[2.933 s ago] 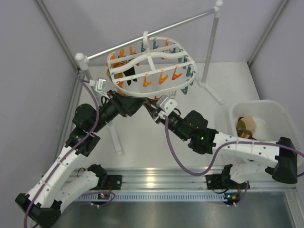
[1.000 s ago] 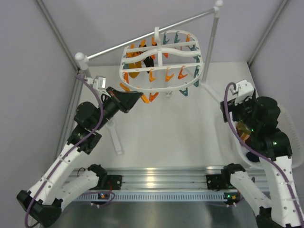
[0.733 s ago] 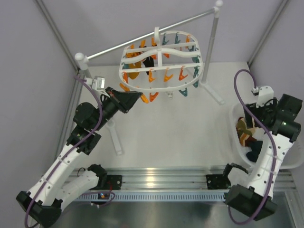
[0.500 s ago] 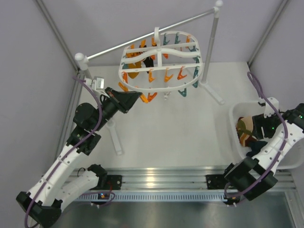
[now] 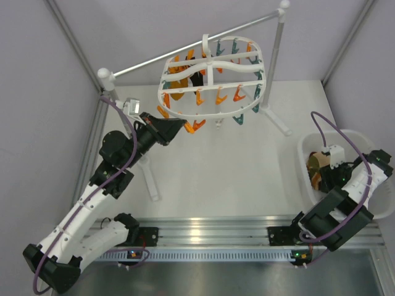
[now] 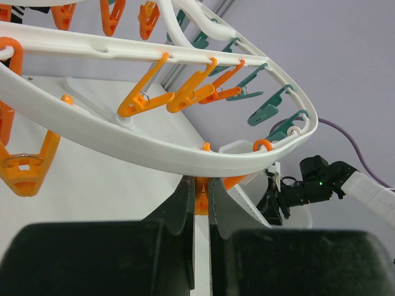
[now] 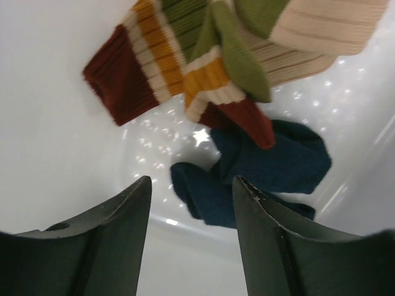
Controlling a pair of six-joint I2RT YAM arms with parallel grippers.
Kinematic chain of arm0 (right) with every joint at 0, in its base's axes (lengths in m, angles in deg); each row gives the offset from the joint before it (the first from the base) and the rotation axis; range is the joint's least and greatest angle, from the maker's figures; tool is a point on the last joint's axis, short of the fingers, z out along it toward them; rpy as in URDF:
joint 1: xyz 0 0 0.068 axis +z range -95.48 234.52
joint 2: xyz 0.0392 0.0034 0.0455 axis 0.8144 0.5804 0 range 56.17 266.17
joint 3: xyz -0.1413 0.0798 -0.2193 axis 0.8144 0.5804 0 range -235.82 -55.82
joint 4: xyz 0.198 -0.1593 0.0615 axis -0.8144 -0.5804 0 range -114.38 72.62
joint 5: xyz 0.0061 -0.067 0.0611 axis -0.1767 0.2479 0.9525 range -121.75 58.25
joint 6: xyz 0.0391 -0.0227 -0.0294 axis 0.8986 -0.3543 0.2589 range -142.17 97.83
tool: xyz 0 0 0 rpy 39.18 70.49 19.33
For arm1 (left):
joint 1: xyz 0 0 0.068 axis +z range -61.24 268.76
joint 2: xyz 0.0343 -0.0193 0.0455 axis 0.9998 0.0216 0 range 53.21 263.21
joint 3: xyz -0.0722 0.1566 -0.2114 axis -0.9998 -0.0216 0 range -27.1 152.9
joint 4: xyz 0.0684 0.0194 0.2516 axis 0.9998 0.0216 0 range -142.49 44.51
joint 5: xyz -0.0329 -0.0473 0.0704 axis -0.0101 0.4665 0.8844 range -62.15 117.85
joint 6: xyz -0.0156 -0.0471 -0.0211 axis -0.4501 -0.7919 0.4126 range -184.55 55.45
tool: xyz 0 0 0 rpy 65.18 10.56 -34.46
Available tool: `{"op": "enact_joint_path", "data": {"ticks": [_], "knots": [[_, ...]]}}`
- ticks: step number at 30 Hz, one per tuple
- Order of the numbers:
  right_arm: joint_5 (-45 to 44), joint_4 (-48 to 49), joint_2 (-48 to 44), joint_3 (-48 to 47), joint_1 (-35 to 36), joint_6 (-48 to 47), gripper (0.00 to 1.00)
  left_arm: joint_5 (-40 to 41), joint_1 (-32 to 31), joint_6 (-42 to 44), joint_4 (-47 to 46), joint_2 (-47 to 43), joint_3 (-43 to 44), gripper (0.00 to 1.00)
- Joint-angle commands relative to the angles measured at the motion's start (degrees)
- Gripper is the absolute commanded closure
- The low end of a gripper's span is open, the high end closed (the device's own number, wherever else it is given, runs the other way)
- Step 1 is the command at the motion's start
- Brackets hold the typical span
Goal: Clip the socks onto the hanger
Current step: Pick up the sock from the bin.
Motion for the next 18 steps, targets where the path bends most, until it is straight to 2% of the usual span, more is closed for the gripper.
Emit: {"op": "enact_joint_path", "data": {"ticks": [1,16,18], "knots": [[1.2,10.6,0.7,-0.4,-0.3,0.4,0.46,0.2,0.4,0.7,-3.3,0.9,1.7,1.00],[-0.1,17.3,8.1,-0.6,6.5,6.6,0.56,0.9,0.4,2.0,-2.7,1.1,2.1,1.00],[-1.0,18.1,9.0,-0.4,7.1,7.5,0.62,1.1,0.4,2.1,-2.4,0.9,2.2,1.00]]}}
